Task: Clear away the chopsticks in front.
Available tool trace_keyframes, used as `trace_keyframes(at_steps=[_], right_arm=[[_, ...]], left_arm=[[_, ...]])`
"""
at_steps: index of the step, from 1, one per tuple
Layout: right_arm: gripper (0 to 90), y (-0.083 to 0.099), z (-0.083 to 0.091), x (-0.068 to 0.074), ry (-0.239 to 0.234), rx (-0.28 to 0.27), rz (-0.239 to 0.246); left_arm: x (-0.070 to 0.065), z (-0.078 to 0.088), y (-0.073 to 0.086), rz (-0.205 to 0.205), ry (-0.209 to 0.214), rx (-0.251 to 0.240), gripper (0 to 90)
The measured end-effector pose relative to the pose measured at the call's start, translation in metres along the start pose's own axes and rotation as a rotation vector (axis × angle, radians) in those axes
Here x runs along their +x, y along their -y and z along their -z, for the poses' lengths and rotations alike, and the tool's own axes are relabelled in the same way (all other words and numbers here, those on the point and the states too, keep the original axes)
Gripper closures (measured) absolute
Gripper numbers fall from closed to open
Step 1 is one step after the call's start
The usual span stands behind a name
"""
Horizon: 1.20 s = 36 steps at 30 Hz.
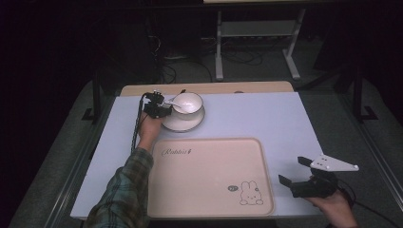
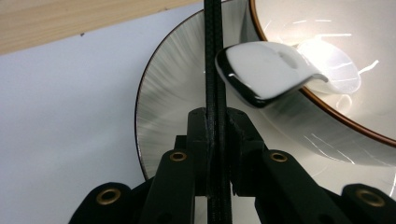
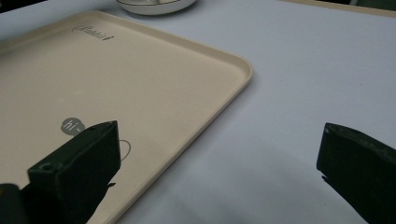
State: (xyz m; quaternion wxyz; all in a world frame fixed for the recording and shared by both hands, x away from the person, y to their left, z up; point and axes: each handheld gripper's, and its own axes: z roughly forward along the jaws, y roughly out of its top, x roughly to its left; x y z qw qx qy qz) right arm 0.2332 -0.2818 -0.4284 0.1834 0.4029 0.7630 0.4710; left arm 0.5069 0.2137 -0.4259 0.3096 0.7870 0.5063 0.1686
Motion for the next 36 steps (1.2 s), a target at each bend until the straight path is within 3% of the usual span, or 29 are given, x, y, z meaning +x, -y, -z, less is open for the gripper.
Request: trace_keyframes(at_steps=[7,11,14,17,22,36], right_arm=[[0.0,0.000,0.000,0.000,-0.005,0.000,0.001],[0.0,0.000,0.000,0.000,-0.003,-0.001,0.002],[0.0,0.000,0.001,0.001,-0.002,-0.004,0.003],[0.0,-0.001,0.001,0.001,-0.003,-0.008,0.006],[0.0,-0.001,0.000,0.003,-0.008,-0.009,0.005],[0.0,-0.001,0.000,0.003,0.000,-0.008,-0.001]], left_arm=[[0.000,0.002,0.000,-0.012,-0.009,-0.012,74.6],[0.001,0.015,0.002,-0.034,0.001,-0.015,66.9],[0.004,0.024,0.005,-0.022,0.010,-0.026,63.1],[0.011,0.043,0.011,-0.012,0.018,-0.059,63.4],[0.017,0.058,0.021,-0.003,0.044,-0.088,69.6],[0.020,0.051,0.039,0.017,0.087,-0.065,74.9]])
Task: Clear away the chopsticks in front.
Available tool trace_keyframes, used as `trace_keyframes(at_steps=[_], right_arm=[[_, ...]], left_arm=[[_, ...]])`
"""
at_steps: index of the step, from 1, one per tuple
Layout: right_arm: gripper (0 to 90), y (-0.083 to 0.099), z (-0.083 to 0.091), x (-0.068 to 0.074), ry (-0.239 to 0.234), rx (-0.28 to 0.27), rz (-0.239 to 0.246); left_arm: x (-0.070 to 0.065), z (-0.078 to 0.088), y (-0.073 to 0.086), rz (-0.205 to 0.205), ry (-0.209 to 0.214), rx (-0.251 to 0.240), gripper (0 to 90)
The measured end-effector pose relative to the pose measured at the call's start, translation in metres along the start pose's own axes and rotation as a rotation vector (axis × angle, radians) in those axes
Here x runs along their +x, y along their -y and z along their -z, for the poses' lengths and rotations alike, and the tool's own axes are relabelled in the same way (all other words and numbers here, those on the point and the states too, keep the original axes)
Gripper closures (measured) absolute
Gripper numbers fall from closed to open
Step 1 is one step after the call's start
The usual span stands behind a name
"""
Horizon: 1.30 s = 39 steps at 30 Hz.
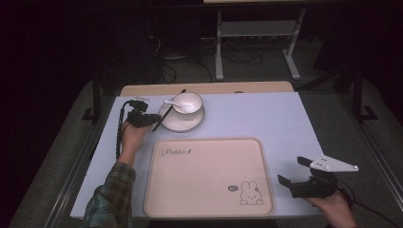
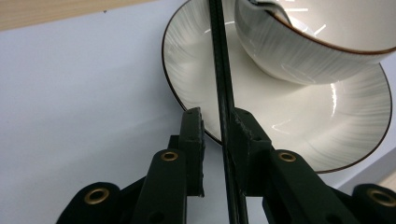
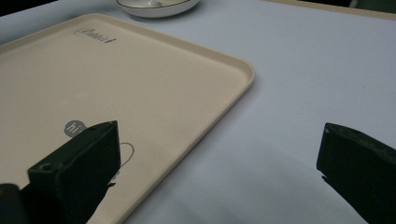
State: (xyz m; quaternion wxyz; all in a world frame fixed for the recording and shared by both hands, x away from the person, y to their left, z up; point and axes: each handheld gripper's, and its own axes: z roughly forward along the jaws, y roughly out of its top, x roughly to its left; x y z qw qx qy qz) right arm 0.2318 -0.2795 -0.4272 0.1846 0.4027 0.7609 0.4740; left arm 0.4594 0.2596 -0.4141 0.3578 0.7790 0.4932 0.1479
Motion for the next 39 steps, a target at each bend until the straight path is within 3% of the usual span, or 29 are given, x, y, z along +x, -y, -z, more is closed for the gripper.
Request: trace_keyframes(at_steps=[16,27,34,39], right_arm=[[0.0,0.000,0.000,0.000,0.000,0.003,0.004],[0.0,0.000,0.001,0.000,0.004,0.002,0.003],[0.0,0.001,0.001,-0.001,0.008,-0.002,0.004],[0.0,0.001,0.001,0.000,0.009,-0.001,0.004]], left_arm=[[-0.003,0.000,0.018,-0.013,-0.006,0.027,77.8],[-0.003,-0.001,0.020,-0.007,0.000,0.014,85.0],[-0.002,0.008,0.021,-0.009,-0.007,-0.008,85.4],[0.002,0.024,0.027,-0.011,-0.004,-0.029,85.5]])
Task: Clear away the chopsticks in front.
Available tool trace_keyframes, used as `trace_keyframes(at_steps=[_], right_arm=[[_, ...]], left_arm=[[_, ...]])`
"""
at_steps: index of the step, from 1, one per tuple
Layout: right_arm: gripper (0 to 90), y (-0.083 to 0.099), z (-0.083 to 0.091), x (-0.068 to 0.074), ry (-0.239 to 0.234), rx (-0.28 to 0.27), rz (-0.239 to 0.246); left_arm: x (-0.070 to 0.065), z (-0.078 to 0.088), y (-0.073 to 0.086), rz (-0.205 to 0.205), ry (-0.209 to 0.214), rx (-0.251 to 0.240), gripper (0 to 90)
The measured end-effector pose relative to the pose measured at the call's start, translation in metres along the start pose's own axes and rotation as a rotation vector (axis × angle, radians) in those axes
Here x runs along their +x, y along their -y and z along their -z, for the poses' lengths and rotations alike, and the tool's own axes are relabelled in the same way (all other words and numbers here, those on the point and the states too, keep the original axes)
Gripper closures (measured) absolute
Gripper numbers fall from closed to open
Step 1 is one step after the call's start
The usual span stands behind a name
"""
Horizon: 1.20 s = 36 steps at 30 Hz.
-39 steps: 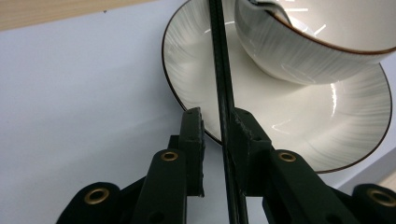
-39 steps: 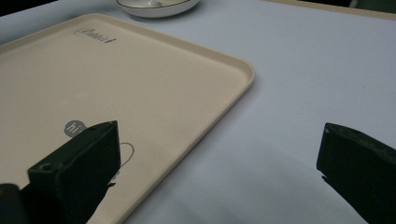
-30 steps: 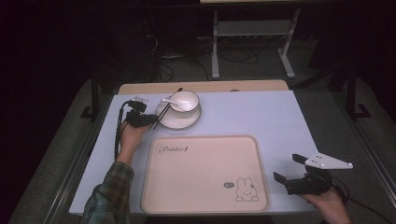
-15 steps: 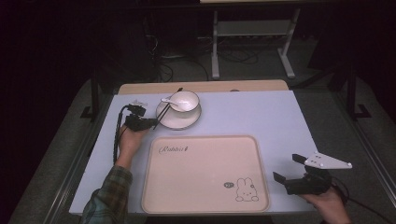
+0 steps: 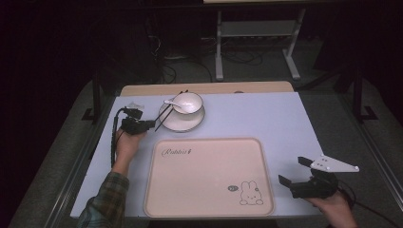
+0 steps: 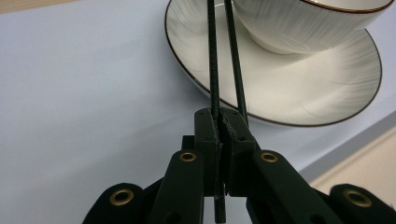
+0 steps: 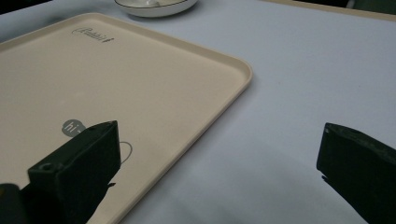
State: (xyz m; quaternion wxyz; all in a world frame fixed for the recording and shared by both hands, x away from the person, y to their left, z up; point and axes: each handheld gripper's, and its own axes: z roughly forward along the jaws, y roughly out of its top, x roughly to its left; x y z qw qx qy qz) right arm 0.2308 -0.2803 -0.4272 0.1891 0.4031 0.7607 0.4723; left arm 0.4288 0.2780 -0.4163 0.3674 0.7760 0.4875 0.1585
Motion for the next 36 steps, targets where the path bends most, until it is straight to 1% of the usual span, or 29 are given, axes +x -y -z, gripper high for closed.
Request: trace_keyframes(at_steps=[1,2,3,7,10,11,16,17,18,19,20,21,22,26,29,30,31,32,33,36], right_arm=[[0.0,0.000,0.000,0.000,0.000,0.000,0.000],[0.0,0.000,0.000,0.000,0.001,0.001,0.001],[0.0,0.000,0.000,0.000,0.001,0.001,0.001],[0.0,0.000,0.000,0.000,0.005,-0.001,0.000],[0.0,0.000,0.000,0.000,0.006,-0.002,-0.001],[0.0,-0.001,0.000,0.001,0.005,-0.002,0.003],[0.0,-0.002,-0.002,0.002,-0.003,0.002,0.010],[0.0,-0.002,-0.002,0.002,-0.004,0.003,0.011],[0.0,-0.002,-0.002,0.002,-0.005,0.003,0.011],[0.0,-0.002,-0.002,0.002,-0.005,0.003,0.010],[0.0,-0.002,-0.002,0.002,-0.005,0.003,0.009],[0.0,-0.002,-0.002,0.002,-0.005,0.005,0.008],[0.0,-0.002,-0.002,0.002,-0.005,0.005,0.008],[0.0,-0.001,-0.002,0.001,-0.003,0.003,0.012],[0.0,-0.001,-0.002,0.002,-0.002,0.004,0.014],[0.0,-0.001,-0.002,0.002,-0.002,0.003,0.014],[0.0,-0.001,-0.002,0.002,-0.003,0.004,0.013],[0.0,-0.001,-0.002,0.002,-0.003,0.004,0.014],[0.0,-0.001,-0.002,0.002,-0.003,0.004,0.014],[0.0,-0.001,-0.002,0.002,-0.003,0.004,0.013]], left_arm=[[0.000,0.000,0.000,0.000,0.000,0.000,85.5],[0.003,0.007,0.003,0.003,0.001,-0.009,85.5],[0.003,0.007,0.003,0.003,0.001,-0.009,85.4],[0.007,0.019,0.011,0.013,0.005,-0.021,85.5],[0.009,0.028,0.018,0.008,0.011,-0.017,85.7],[0.011,0.033,0.022,0.007,0.011,-0.012,85.8],[0.014,0.051,0.033,0.018,0.020,-0.026,85.8],[0.014,0.051,0.033,0.018,0.020,-0.026,85.7],[0.015,0.059,0.036,0.014,0.020,-0.026,85.8],[0.015,0.059,0.036,0.014,0.020,-0.026,85.7],[0.016,0.066,0.040,0.020,0.023,-0.032,85.7],[0.016,0.066,0.040,0.020,0.023,-0.032,85.7],[0.017,0.069,0.043,0.019,0.025,-0.033,85.7],[0.014,0.082,0.053,0.010,0.034,-0.024,85.7],[0.013,0.085,0.057,0.005,0.037,-0.021,85.7],[0.012,0.090,0.061,0.002,0.042,-0.017,85.7],[0.012,0.090,0.061,0.002,0.042,-0.017,85.7],[0.010,0.094,0.065,-0.003,0.049,-0.013,85.7],[0.009,0.096,0.067,-0.002,0.052,-0.012,85.7],[0.006,0.102,0.073,-0.020,0.070,-0.008,85.7]])
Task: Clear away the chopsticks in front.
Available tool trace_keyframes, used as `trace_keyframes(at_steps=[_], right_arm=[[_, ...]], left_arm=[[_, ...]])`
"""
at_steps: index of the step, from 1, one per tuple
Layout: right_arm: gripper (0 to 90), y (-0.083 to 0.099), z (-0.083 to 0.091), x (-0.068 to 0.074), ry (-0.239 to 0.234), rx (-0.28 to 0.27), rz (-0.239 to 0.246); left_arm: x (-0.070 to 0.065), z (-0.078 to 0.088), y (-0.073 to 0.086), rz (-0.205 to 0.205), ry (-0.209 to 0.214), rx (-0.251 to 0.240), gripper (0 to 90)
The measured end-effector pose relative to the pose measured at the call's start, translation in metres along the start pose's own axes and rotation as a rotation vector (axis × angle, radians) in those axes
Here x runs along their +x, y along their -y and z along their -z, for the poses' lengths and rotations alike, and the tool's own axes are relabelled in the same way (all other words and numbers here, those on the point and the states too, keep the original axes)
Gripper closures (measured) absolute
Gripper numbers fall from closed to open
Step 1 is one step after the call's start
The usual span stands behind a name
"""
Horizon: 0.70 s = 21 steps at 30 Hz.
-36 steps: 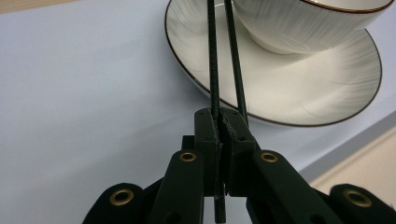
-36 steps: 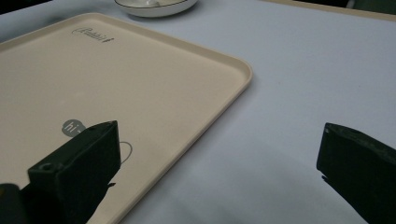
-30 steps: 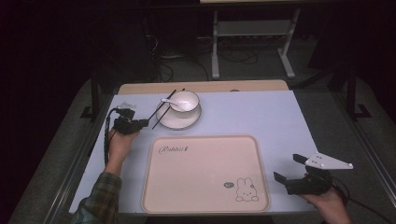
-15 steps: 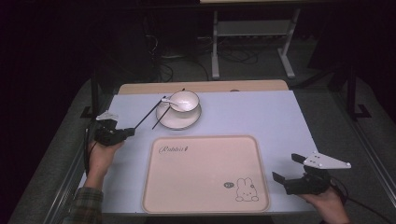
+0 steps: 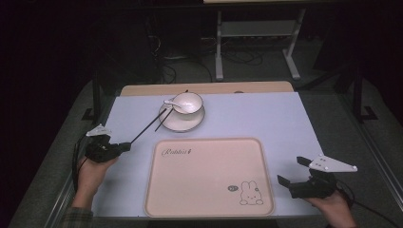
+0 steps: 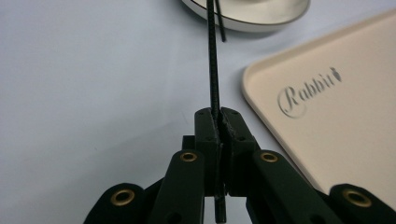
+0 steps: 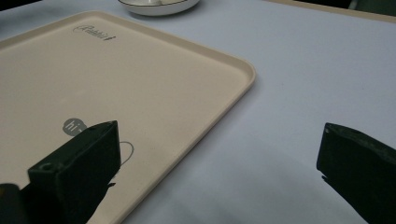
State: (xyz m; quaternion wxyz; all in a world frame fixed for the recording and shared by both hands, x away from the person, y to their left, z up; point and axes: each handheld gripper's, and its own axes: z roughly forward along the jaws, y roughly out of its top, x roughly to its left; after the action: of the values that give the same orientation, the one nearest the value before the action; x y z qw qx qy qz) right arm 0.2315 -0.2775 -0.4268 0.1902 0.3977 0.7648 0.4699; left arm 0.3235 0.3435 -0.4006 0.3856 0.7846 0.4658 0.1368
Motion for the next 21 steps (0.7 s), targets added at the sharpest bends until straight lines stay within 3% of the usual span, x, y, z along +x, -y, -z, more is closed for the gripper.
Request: trace_keyframes(at_steps=[10,21], right_arm=[[0.0,0.000,0.000,0.000,0.000,-0.002,-0.001],[0.0,0.000,-0.001,0.000,0.001,-0.003,-0.004]], left_arm=[[-0.016,0.004,0.010,-0.043,0.061,0.016,85.7],[-0.053,-0.011,0.006,-0.140,0.188,0.043,85.7]])
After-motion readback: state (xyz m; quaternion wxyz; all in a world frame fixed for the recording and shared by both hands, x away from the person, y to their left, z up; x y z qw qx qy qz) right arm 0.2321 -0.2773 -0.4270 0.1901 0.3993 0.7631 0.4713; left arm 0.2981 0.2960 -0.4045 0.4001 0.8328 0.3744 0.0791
